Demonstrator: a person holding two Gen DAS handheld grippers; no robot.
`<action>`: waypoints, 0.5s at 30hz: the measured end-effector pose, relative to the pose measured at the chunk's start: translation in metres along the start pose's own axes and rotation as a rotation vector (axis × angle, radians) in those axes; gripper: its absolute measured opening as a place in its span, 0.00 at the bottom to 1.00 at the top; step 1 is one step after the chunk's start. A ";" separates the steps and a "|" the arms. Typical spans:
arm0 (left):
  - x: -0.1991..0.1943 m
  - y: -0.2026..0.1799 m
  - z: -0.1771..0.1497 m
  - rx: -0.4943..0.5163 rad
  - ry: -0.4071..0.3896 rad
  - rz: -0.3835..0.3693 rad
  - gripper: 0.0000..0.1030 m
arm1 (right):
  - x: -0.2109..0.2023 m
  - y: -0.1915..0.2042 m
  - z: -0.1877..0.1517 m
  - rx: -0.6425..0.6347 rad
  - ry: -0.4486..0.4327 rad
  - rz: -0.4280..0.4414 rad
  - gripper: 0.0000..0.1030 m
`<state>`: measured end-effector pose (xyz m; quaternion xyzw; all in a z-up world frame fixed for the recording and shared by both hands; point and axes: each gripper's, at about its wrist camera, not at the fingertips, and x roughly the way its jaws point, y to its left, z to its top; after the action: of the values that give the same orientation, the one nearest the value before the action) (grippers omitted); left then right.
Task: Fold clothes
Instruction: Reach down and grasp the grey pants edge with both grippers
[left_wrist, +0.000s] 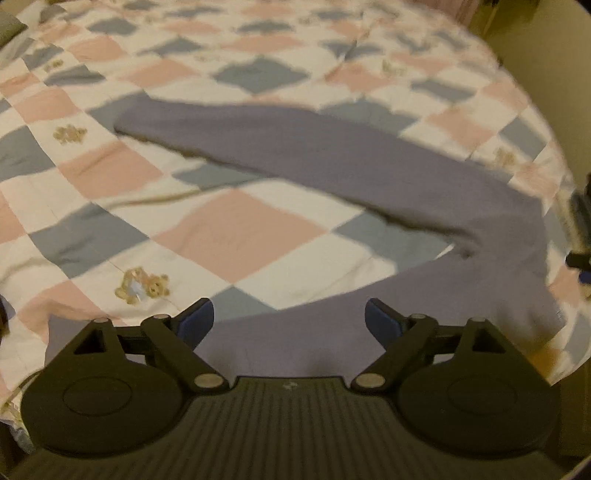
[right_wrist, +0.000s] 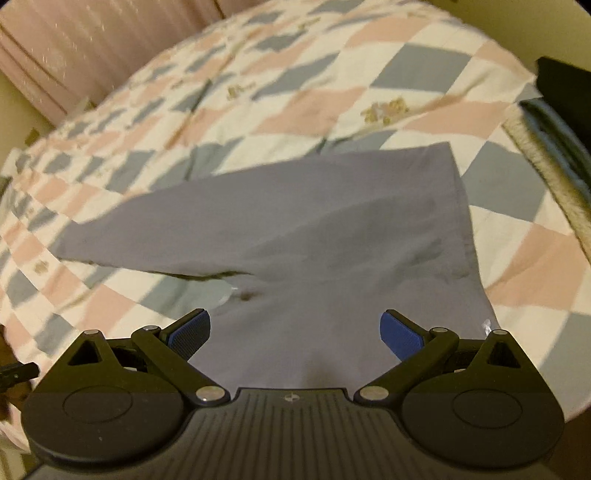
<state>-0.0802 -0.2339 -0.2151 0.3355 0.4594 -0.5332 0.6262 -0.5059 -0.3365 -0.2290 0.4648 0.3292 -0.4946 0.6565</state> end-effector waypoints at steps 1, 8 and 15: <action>0.011 -0.001 0.001 0.012 0.020 0.011 0.80 | 0.011 -0.003 0.002 -0.027 0.009 -0.009 0.98; 0.065 0.009 0.080 0.317 -0.081 -0.026 0.61 | 0.068 -0.021 0.047 -0.103 0.073 0.046 0.94; 0.144 0.004 0.200 0.773 -0.146 -0.075 0.37 | 0.111 -0.022 0.129 -0.324 0.052 0.162 0.80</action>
<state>-0.0313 -0.4671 -0.2789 0.4905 0.1910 -0.7119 0.4649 -0.4974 -0.4970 -0.2893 0.3907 0.3828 -0.3686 0.7516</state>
